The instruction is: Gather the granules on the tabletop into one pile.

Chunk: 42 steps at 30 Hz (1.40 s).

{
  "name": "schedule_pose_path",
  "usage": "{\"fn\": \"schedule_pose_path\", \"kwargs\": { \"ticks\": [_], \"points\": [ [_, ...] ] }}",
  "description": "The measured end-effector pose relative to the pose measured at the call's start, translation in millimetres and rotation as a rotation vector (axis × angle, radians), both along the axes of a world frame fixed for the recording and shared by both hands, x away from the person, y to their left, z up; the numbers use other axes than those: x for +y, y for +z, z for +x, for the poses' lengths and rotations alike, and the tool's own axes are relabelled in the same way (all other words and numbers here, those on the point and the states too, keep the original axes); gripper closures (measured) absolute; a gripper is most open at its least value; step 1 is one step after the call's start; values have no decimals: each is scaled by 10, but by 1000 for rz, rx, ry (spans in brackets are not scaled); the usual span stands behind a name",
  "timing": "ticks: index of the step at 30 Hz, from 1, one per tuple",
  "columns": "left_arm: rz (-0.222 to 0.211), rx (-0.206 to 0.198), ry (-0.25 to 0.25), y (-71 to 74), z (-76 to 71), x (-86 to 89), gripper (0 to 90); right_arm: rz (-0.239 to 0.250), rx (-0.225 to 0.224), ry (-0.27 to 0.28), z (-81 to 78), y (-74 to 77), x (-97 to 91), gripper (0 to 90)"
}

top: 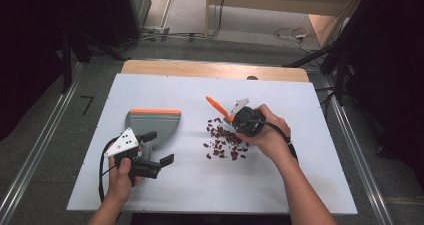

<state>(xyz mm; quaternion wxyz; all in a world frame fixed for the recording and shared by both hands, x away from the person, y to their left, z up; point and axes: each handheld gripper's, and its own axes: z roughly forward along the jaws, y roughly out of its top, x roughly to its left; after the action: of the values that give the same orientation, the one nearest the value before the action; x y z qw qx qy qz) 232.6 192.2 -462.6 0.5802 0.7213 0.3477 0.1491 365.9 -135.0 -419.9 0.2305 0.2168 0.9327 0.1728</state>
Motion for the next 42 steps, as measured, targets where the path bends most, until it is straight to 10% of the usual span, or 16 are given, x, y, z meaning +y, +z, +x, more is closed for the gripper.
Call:
{"fn": "schedule_pose_path", "kwargs": {
  "ticks": [9, 17, 42],
  "points": [
    [-16, -5, 15, 13, -6, 43, 5, -48, -96, 126, 391, -20, 292, 692],
    [-29, -3, 26, 13, -3, 94, 5, -121, -89, 202, 538, -150, 604, 692],
    [-46, -11, 37, 33, -11, 138, 5, -118, 25, 384, -80, -247, 548, 683]
  ]
}}
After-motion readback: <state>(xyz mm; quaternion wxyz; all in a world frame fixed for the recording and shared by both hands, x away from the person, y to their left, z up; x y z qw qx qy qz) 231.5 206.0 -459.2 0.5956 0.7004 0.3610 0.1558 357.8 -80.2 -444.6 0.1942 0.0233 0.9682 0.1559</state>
